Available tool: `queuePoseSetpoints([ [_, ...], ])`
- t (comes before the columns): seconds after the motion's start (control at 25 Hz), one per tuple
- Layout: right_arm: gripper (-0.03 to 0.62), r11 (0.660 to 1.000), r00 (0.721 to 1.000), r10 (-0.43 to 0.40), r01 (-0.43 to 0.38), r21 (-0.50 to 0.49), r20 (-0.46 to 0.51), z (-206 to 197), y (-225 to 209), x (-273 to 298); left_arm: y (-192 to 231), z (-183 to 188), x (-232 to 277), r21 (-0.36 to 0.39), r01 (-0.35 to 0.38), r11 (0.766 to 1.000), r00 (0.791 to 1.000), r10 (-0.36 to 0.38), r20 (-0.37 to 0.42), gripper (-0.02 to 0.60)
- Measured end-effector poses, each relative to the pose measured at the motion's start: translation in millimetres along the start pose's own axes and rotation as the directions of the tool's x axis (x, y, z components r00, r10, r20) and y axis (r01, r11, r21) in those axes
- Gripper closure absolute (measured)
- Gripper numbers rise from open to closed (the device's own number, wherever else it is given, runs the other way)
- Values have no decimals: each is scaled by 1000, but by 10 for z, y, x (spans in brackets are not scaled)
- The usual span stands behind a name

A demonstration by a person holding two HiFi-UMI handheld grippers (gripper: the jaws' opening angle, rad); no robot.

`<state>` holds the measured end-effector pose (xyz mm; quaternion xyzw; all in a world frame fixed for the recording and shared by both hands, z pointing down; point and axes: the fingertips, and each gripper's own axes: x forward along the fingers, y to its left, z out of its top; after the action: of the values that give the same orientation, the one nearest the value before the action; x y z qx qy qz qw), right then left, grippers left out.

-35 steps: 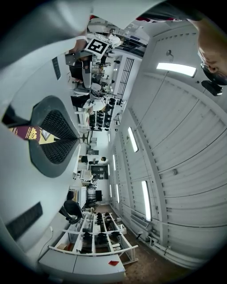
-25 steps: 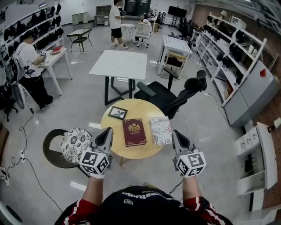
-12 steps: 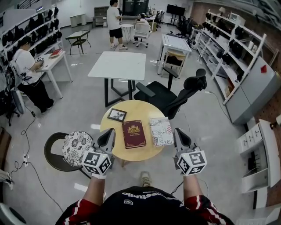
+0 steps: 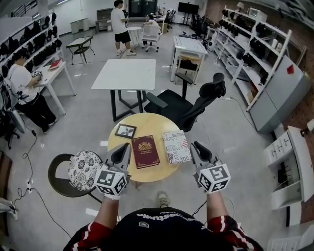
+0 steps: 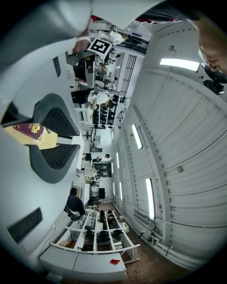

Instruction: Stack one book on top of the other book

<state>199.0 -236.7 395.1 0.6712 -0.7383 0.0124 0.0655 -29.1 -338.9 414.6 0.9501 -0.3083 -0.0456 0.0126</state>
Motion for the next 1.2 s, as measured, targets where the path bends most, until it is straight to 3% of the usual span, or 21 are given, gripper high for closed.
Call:
queuePoseSetpoints([
  [0.44, 422, 1000, 1000, -22, 22, 15, -7, -78, -305, 119, -4, -23, 262, -19, 13, 1000, 1000, -13, 6, 566],
  [0.8, 422, 997, 997, -60, 62, 52, -57, -449, -667, 194, -154, -151, 443, -66, 53, 996, 999, -54, -9, 566],
  [1.2, 422, 988, 982, -36, 63, 141, -186, -1200, -996, 435, -595, -442, 662, -58, 130, 990, 989, -134, -66, 566],
])
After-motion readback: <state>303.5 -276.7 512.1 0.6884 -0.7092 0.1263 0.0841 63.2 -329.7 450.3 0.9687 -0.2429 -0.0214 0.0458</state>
